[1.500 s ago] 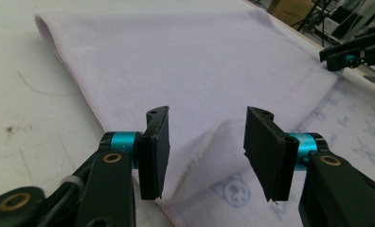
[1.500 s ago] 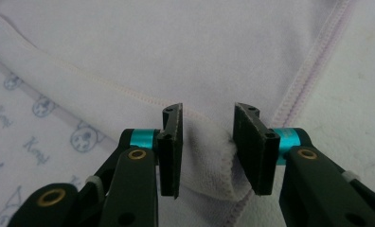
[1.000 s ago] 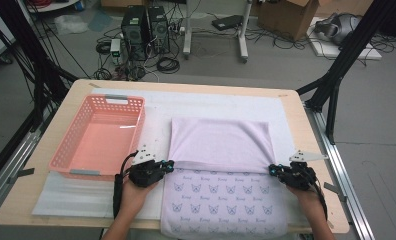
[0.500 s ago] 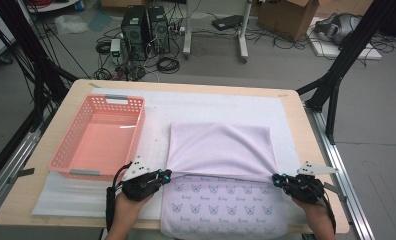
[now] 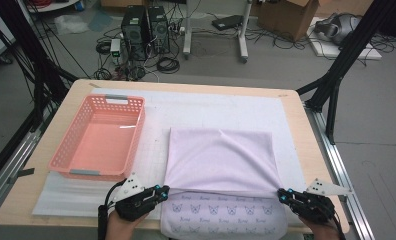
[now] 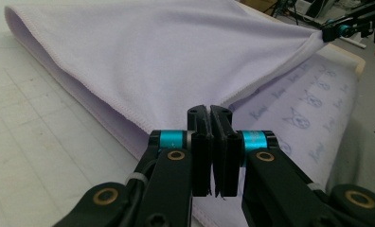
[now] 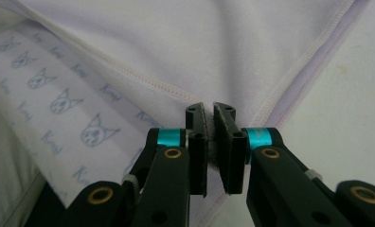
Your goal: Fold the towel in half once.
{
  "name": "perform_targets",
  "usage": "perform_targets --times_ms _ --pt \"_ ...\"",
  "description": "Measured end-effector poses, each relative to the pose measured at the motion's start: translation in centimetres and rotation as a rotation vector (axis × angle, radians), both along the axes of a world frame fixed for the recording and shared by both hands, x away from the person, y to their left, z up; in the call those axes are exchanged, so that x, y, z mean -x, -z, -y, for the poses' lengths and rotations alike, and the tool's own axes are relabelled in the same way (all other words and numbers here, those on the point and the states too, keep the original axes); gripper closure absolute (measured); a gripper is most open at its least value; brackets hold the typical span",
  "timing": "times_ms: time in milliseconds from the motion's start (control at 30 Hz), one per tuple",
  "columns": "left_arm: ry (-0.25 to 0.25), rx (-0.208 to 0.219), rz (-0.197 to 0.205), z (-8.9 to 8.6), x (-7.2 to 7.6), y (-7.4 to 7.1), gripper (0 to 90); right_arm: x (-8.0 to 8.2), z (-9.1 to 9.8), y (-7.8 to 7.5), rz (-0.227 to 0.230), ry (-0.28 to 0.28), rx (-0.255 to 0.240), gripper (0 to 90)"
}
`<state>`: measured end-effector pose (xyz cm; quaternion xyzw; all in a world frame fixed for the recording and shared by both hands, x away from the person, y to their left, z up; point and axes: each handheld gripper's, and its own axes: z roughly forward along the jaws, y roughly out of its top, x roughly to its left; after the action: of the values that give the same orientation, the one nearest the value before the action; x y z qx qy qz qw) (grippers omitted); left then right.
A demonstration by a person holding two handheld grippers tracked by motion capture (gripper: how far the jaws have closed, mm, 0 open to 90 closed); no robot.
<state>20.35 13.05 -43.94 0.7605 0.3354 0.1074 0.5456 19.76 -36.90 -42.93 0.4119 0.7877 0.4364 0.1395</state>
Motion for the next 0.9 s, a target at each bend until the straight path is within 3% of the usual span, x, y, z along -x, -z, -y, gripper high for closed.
perform_targets --times_ms 300,733,900 --pt "0.009 0.006 -0.009 -0.4 2.8 0.2 86.6 2.9 -0.3 0.0 -0.005 -0.001 0.001 83.7" --pt "0.036 0.034 0.008 -1.0 6.5 -0.6 86.6 6.4 0.0 -0.7 0.017 -0.028 -0.015 83.9" --pt "0.054 0.036 -0.016 -1.3 6.9 -0.1 85.0 7.6 0.0 -0.7 0.008 -0.046 -0.011 83.9"
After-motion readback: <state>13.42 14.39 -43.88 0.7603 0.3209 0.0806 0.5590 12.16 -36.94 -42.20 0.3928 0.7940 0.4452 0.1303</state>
